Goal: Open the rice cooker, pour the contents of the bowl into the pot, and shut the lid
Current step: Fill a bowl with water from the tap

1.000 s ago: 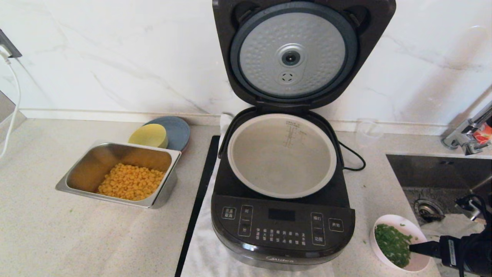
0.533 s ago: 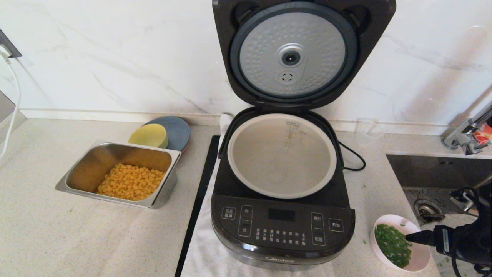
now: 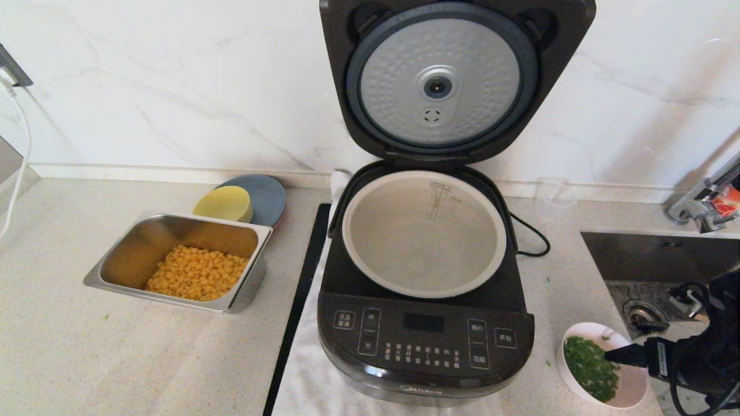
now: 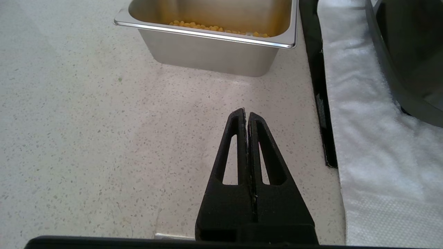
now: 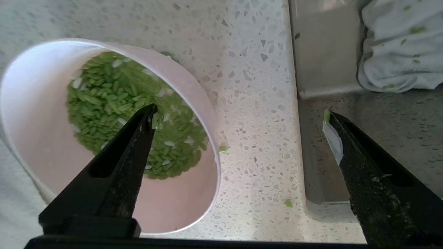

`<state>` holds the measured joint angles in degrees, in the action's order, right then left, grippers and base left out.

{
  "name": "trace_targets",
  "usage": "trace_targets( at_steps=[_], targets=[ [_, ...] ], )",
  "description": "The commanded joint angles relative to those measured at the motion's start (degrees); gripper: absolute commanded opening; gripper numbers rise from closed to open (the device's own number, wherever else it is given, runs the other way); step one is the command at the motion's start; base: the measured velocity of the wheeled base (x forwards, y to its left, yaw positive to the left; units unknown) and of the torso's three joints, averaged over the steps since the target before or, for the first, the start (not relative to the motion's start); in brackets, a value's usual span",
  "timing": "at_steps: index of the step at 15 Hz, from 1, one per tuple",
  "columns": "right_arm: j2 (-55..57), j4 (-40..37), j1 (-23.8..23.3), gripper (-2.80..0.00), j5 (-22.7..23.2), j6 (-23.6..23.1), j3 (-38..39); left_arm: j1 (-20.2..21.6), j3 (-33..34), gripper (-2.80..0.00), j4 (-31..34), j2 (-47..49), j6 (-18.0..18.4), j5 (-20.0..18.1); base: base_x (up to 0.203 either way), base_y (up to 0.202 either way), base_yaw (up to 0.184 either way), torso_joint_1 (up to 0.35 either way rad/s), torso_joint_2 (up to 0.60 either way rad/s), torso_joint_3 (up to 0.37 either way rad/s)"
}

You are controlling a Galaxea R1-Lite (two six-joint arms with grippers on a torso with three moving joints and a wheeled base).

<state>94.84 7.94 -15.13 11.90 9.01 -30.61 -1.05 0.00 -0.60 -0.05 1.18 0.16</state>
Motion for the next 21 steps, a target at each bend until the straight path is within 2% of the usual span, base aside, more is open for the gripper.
trace_targets(
  at_steps=[1, 8, 9, 10, 21],
  targets=[
    [1.39, 0.07, -0.33, 0.0, -0.02, -0.04, -0.05, -0.01, 0.44, -2.8, -0.02, -0.04, -0.03, 0.02, 0.0, 0.0, 0.0, 0.0, 0.0, 0.0],
    [3.16, 1.65, -0.43, 0.0, -0.38, -0.13, 0.11, -0.01, 0.44, -2.8, -0.02, -0.04, 0.05, 0.02, 0.0, 0.0, 0.0, 0.0, 0.0, 0.0],
    [3.31, 1.71, -0.41, -1.25, -0.38, -0.13, 0.11, -0.01, 0.44, -2.8, -0.02, -0.04, -0.04, 0.02, 0.0, 0.0, 0.0, 0.0, 0.0, 0.0],
    [3.49, 1.67, -0.43, -2.8, -0.38, -0.13, 0.11, -0.01, 0.44, -2.8, -0.02, -0.04, 0.05, 0.02, 0.0, 0.0, 0.0, 0.0, 0.0, 0.0],
    [3.94, 1.73, -0.25, -2.8, -0.21, -0.04, 0.9, -0.01, 0.44, -2.8, -0.02, -0.04, 0.05, 0.02, 0.0, 0.0, 0.0, 0.0, 0.0, 0.0]
  ],
)
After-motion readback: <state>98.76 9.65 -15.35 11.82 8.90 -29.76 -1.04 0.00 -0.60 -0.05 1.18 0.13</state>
